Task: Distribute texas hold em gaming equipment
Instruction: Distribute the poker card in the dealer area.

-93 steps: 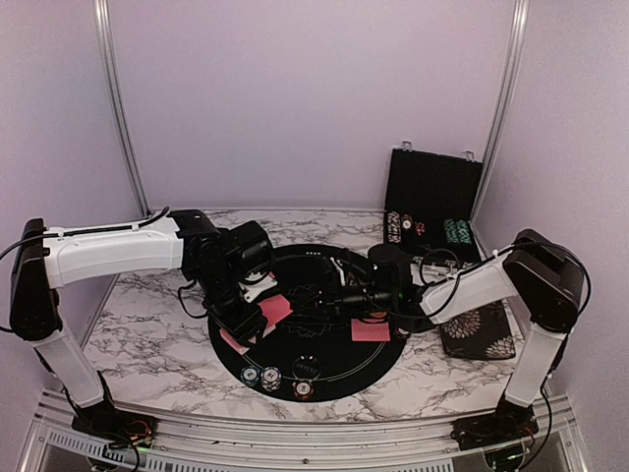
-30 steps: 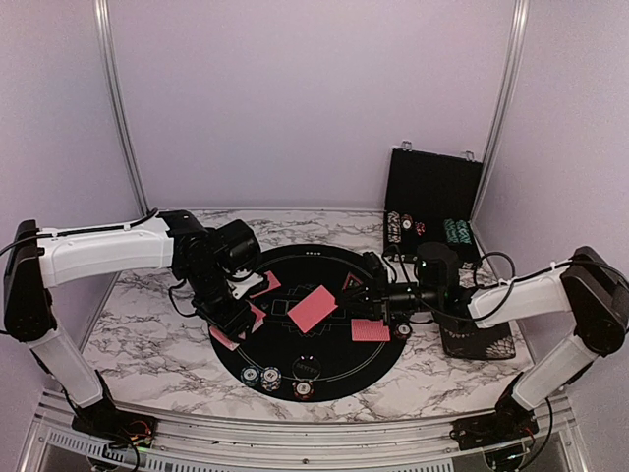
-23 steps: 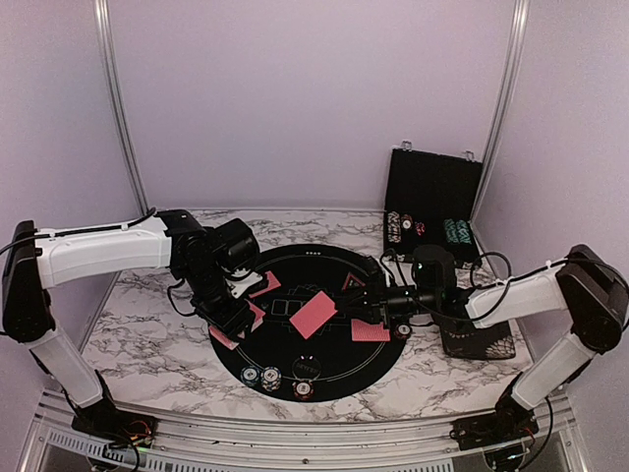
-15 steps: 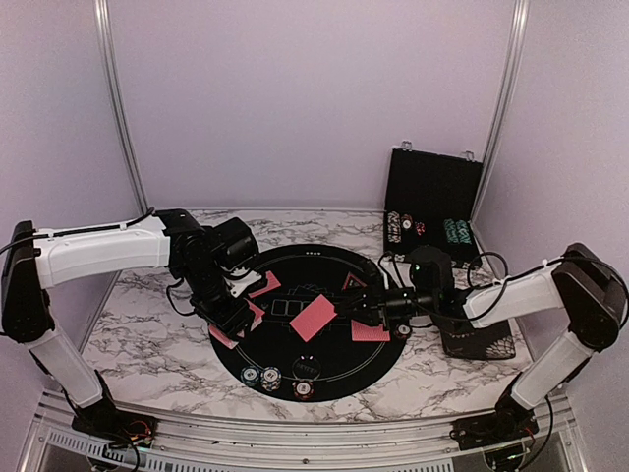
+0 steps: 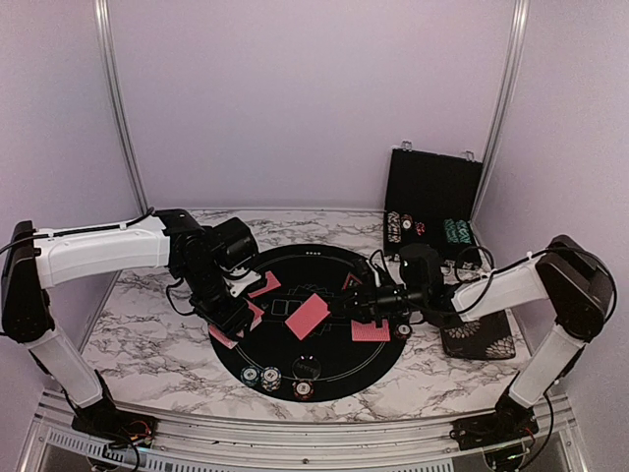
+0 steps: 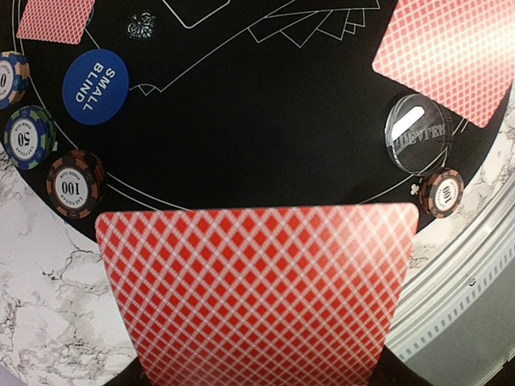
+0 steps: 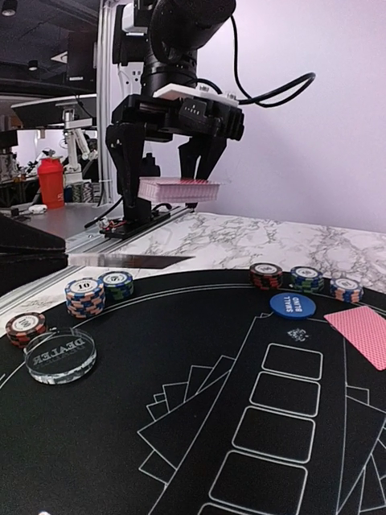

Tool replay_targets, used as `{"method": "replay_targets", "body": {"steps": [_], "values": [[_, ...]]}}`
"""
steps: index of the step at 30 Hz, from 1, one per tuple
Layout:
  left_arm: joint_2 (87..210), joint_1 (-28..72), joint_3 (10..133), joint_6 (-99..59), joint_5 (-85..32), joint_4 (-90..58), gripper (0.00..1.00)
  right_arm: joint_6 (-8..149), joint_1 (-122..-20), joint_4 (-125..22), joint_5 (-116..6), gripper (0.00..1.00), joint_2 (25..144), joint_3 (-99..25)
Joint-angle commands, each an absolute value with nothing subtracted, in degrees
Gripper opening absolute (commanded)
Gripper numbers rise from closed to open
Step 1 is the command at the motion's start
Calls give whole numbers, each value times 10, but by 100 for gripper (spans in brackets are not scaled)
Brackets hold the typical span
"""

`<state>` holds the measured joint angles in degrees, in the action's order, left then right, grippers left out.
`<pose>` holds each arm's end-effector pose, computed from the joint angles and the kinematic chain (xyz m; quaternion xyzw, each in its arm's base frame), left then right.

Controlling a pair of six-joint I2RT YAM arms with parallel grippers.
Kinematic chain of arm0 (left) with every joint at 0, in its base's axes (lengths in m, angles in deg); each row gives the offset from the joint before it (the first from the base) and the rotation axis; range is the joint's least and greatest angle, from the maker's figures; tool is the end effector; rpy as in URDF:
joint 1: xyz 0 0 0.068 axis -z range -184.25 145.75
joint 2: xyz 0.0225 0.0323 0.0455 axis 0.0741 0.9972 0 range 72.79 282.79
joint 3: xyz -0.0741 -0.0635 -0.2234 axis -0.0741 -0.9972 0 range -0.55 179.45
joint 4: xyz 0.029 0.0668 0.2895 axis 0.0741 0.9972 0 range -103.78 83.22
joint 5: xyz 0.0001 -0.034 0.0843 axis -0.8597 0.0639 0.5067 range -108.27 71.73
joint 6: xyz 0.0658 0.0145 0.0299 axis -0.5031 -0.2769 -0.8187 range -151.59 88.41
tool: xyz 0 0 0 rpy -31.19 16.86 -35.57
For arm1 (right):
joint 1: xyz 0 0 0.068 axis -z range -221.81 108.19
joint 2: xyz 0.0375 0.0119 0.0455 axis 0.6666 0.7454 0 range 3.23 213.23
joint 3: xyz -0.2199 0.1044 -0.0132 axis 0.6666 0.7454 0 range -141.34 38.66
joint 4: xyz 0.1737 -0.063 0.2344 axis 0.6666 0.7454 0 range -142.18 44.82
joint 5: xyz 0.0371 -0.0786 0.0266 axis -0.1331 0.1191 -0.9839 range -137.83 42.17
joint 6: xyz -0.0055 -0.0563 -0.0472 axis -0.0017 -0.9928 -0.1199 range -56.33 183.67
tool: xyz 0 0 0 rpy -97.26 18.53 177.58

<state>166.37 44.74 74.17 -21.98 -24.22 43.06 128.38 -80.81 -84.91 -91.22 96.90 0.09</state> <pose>0.2290 -0.2731 0.1808 0.3399 0.9308 -0.1058 0.0832 0.2504 0.2573 0.1030 -0.0288 0.7984 0.5964 0.0778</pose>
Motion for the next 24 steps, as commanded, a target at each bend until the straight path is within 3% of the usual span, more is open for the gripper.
{"method": "replay_targets", "body": {"steps": [1,24], "values": [[1644,444,734,-223,-245,428,52,1245,-819,-823,-907,0,1002,-48],[1628,435,713,-224,-246,426,52,1137,-870,-708,-868,0,1115,-165]]}}
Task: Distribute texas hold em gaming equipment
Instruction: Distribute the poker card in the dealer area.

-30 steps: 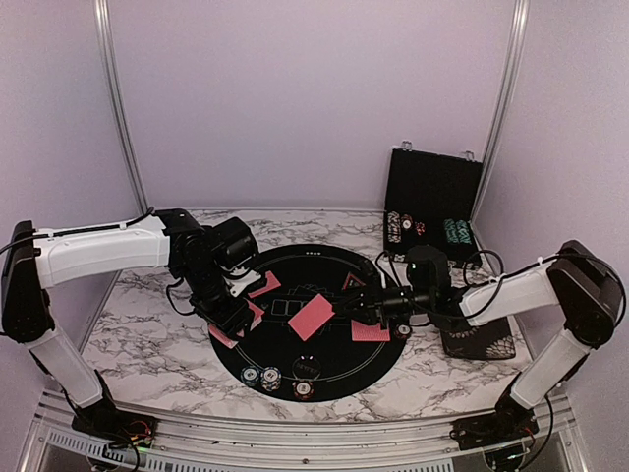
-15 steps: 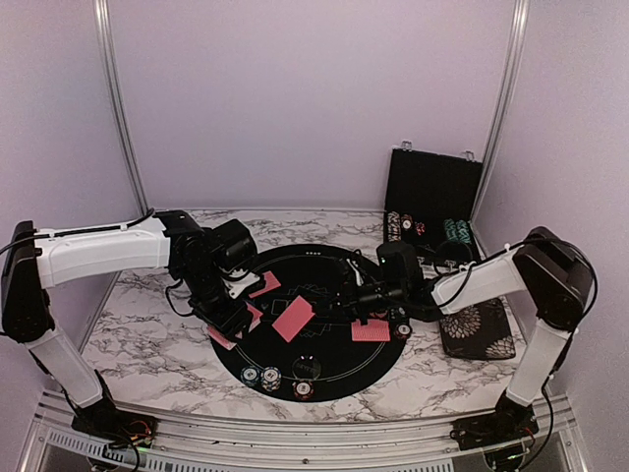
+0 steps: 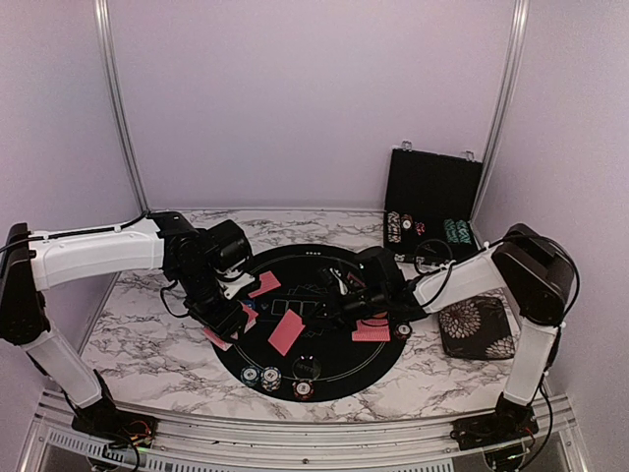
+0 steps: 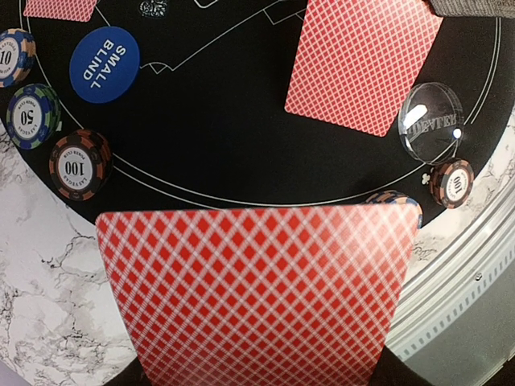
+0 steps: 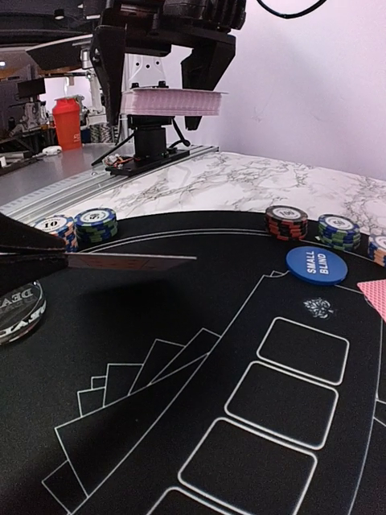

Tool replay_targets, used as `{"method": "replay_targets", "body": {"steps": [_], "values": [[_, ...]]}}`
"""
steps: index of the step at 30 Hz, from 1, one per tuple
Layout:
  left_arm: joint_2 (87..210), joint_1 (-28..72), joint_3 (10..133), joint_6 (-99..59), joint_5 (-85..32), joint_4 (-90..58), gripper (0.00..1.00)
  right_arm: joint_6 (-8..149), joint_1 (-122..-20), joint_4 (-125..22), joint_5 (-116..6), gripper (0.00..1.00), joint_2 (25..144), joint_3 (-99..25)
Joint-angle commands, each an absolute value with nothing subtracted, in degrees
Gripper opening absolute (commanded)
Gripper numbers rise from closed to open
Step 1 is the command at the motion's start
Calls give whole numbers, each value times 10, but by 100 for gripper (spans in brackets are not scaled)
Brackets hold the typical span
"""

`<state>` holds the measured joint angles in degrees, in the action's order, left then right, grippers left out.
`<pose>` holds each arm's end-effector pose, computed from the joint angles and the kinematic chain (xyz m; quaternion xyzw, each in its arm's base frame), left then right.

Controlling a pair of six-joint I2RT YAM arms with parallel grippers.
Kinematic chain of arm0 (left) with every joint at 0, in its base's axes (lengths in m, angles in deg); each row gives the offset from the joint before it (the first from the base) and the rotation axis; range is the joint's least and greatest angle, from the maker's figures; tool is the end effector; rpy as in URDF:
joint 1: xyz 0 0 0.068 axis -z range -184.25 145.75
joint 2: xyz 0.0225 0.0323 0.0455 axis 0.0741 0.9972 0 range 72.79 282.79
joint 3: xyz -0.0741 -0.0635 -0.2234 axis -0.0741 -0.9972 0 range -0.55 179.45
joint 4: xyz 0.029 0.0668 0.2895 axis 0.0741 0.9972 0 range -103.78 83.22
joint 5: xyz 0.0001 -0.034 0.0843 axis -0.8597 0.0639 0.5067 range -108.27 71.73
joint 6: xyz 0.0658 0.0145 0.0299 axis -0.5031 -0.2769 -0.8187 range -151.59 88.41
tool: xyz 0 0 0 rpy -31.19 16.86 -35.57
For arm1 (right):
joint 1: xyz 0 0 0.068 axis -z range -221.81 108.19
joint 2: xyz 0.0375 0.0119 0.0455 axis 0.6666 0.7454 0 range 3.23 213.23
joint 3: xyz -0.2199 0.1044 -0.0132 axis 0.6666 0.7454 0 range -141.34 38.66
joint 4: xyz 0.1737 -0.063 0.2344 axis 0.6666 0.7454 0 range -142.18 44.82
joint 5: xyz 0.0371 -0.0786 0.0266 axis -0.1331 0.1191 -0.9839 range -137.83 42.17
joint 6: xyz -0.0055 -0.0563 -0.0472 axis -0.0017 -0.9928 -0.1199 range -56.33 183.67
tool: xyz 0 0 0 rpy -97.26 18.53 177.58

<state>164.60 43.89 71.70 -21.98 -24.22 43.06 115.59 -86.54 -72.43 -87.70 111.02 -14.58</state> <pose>0.2268 -0.2628 0.1772 0.3329 0.9341 -0.1023 0.0786 0.2601 0.3134 0.0712 -0.1069 0.8395 0.5285 0.0668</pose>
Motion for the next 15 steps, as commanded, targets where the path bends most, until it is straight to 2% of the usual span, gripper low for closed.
{"method": "replay_targets", "body": {"steps": [1,9,15], "values": [[1628,435,713,-224,-247,426,52,1137,-870,-706,-869,0,1114,-165],[1631,434,711,-226,-250,423,52,1164,-849,-743,-900,0,1077,-121],[1635,434,712,-227,-251,420,52,1179,-852,-753,-915,0,1083,-135]]}}
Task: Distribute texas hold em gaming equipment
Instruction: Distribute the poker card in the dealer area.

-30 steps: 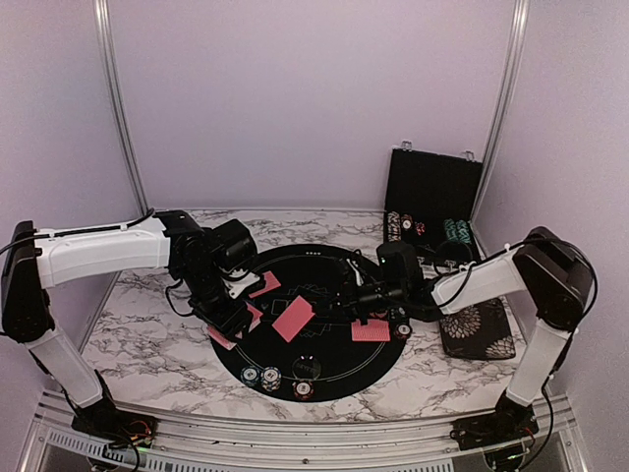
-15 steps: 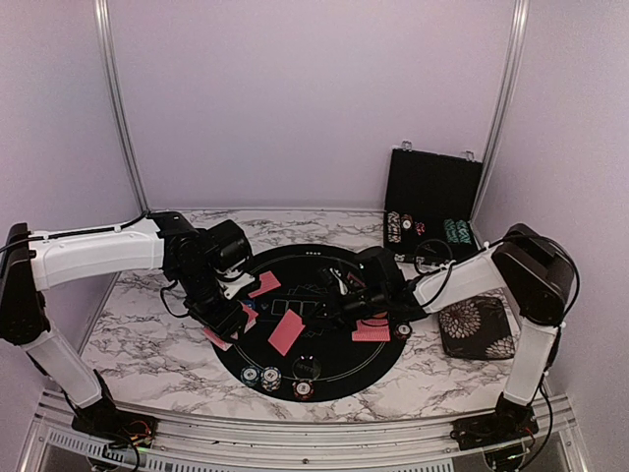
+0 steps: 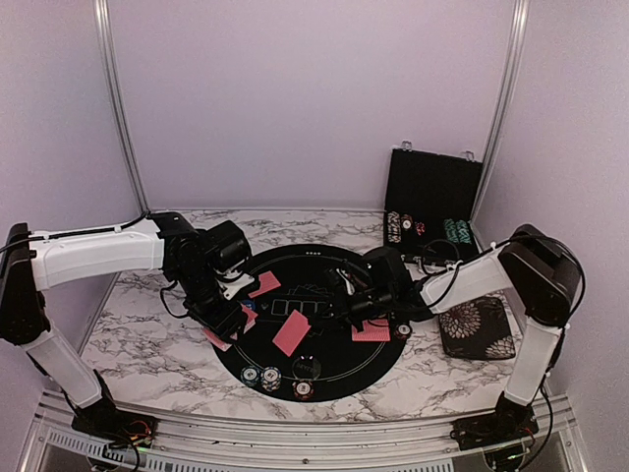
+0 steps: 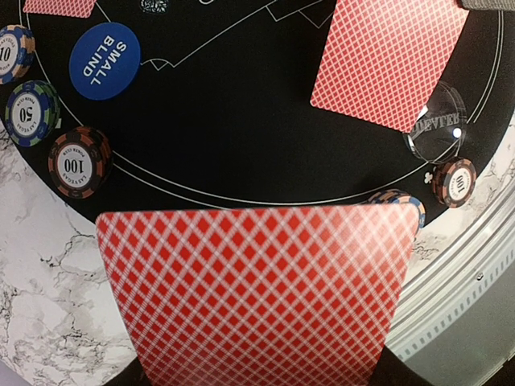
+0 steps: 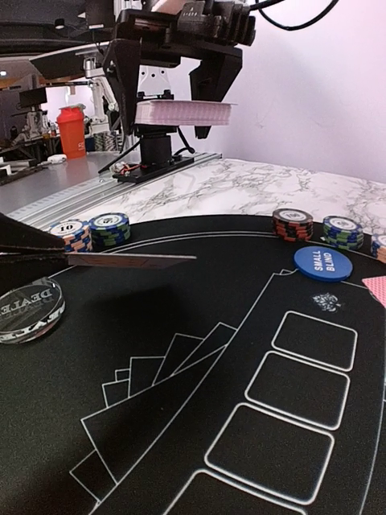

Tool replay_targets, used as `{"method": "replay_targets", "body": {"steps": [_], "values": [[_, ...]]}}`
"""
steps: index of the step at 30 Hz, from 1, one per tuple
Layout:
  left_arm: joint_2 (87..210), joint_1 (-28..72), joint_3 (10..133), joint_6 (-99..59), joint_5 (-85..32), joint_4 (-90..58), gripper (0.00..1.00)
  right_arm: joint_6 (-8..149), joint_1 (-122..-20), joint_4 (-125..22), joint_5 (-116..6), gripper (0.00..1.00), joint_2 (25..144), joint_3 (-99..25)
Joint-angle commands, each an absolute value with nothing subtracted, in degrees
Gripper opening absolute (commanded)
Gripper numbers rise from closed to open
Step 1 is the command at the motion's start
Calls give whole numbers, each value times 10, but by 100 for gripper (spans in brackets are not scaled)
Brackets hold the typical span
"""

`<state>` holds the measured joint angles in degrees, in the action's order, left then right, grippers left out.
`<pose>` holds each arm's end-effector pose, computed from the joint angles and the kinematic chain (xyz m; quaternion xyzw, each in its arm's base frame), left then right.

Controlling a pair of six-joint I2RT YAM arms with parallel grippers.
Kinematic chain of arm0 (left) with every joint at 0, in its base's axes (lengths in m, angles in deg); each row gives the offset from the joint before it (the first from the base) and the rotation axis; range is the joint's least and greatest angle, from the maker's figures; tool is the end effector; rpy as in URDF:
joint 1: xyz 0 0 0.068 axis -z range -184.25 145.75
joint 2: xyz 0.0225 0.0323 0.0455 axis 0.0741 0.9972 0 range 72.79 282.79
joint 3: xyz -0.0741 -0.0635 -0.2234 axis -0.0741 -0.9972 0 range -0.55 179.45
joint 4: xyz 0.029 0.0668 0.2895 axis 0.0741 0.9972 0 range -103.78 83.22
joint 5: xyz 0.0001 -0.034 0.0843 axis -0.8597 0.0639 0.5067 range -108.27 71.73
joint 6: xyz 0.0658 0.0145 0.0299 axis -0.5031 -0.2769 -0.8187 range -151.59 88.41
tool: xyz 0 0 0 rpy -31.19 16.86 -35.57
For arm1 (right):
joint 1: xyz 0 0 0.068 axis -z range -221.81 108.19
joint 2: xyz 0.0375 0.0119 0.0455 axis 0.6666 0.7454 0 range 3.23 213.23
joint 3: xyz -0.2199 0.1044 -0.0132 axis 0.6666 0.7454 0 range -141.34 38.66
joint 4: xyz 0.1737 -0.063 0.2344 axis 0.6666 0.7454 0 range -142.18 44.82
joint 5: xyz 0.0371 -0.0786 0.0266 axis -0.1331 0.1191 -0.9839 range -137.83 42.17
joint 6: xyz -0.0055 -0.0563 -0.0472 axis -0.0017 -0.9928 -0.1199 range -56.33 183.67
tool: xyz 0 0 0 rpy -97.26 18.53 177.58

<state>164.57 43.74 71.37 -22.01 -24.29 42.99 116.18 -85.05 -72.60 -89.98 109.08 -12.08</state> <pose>0.2269 -0.2616 0.1756 0.3320 0.9346 -0.1017 0.0767 0.2587 0.3001 0.0716 -0.0996 0.8373 0.5349 0.0543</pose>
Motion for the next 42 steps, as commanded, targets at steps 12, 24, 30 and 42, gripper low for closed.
{"method": "replay_targets", "body": {"steps": [12,24,30,42], "values": [[1624,427,706,-230,-248,420,52,1251,-905,-816,-880,0,1158,-216],[1614,423,697,-231,-248,419,52,1273,-937,-815,-832,0,1205,-256],[1613,422,695,-232,-249,419,52,1270,-942,-807,-831,0,1217,-260],[1612,422,693,-231,-251,417,52,1270,-945,-807,-829,0,1225,-250]]}}
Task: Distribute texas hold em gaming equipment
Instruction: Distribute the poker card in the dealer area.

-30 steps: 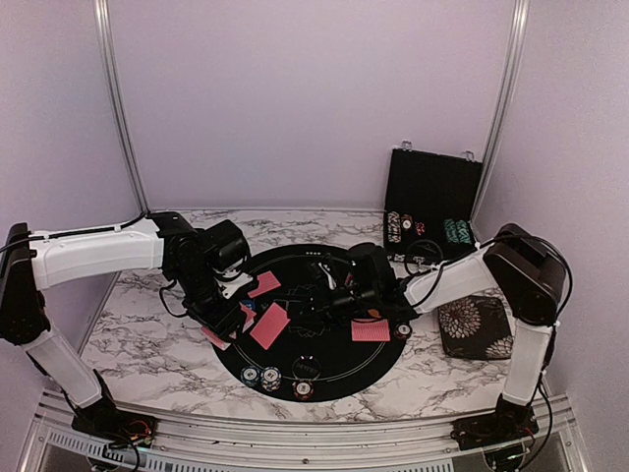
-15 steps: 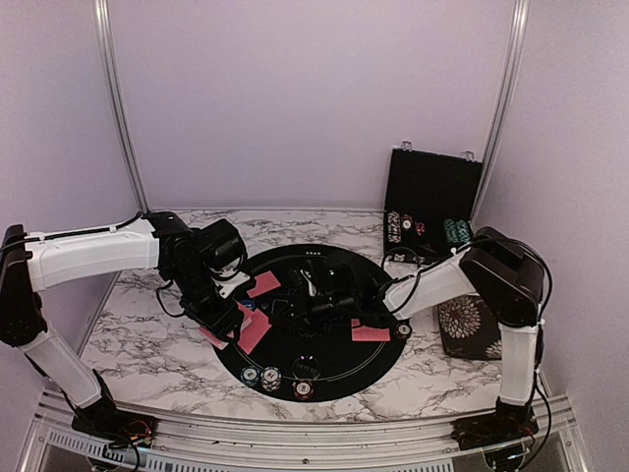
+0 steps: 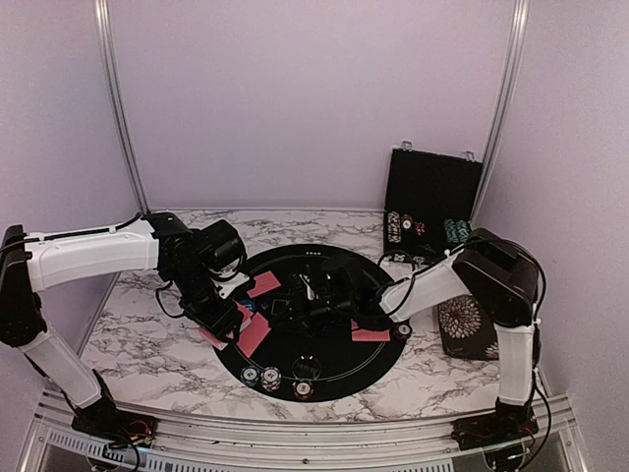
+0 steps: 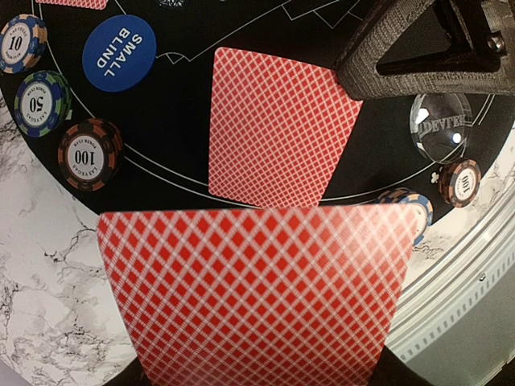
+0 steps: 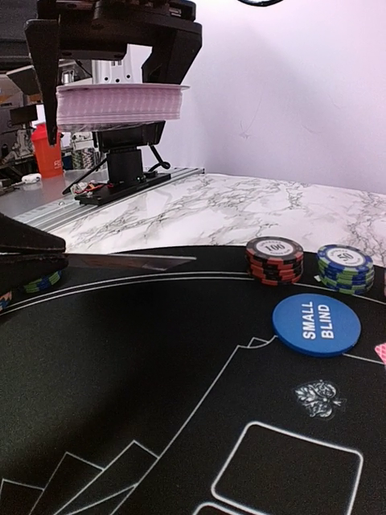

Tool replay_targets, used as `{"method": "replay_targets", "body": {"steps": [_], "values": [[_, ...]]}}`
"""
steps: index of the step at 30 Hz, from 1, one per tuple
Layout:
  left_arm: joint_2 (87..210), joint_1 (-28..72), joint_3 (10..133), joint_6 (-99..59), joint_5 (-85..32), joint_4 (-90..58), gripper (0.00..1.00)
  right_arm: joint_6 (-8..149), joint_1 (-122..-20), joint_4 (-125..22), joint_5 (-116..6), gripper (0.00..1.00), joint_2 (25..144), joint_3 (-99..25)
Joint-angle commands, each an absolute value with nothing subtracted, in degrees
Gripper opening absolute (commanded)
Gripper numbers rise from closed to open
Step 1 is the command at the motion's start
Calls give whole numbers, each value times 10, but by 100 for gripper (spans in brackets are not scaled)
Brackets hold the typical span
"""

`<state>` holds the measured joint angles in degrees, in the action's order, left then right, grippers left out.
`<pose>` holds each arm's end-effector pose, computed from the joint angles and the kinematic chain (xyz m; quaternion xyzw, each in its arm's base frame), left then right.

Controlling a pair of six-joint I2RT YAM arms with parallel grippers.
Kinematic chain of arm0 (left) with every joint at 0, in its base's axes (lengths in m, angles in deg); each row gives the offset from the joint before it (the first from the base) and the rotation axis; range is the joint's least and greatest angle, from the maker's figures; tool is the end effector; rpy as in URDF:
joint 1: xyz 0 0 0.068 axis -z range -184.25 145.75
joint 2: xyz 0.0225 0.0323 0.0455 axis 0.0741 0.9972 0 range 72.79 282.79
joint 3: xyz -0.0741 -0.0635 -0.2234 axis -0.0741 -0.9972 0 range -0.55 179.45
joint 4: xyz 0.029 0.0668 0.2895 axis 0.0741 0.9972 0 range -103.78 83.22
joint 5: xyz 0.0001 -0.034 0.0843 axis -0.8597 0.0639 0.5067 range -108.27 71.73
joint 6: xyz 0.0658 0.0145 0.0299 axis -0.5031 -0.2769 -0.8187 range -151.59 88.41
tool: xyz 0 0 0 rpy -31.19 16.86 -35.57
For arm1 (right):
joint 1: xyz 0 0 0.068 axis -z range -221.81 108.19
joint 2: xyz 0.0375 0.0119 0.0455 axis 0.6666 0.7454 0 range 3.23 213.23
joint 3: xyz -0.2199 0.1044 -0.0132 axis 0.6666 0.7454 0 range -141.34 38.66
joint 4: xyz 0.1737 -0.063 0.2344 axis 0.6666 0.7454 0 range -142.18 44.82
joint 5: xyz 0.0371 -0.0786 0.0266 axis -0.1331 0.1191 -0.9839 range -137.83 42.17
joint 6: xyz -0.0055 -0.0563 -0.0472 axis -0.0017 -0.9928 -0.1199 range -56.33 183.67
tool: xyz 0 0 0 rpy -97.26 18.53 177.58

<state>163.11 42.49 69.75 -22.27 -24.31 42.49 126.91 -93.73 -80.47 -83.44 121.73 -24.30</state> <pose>0.2289 -0.2528 0.1751 0.3240 0.9371 -0.1022 0.0806 0.2506 0.3781 0.0619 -0.0783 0.8246 0.5584 0.0454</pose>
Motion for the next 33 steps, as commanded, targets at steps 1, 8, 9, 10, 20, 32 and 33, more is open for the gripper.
{"method": "replay_targets", "body": {"steps": [1,8,9,10,20,32,33], "values": [[1612,422,693,-231,-251,416,52,1270,-945,-809,-829,0,1226,-247],[1613,421,691,-231,-253,415,52,1274,-947,-816,-830,0,1227,-236],[1612,421,691,-231,-252,415,52,1274,-948,-818,-830,0,1227,-234],[1613,421,690,-231,-253,415,52,1274,-948,-818,-830,0,1228,-232],[1609,421,686,-230,-254,413,52,1257,-951,-793,-819,10,1216,-226],[1606,421,684,-229,-256,411,52,1205,-951,-713,-773,38,1180,-231],[1605,422,684,-229,-256,411,52,1200,-951,-705,-767,41,1176,-231]]}}
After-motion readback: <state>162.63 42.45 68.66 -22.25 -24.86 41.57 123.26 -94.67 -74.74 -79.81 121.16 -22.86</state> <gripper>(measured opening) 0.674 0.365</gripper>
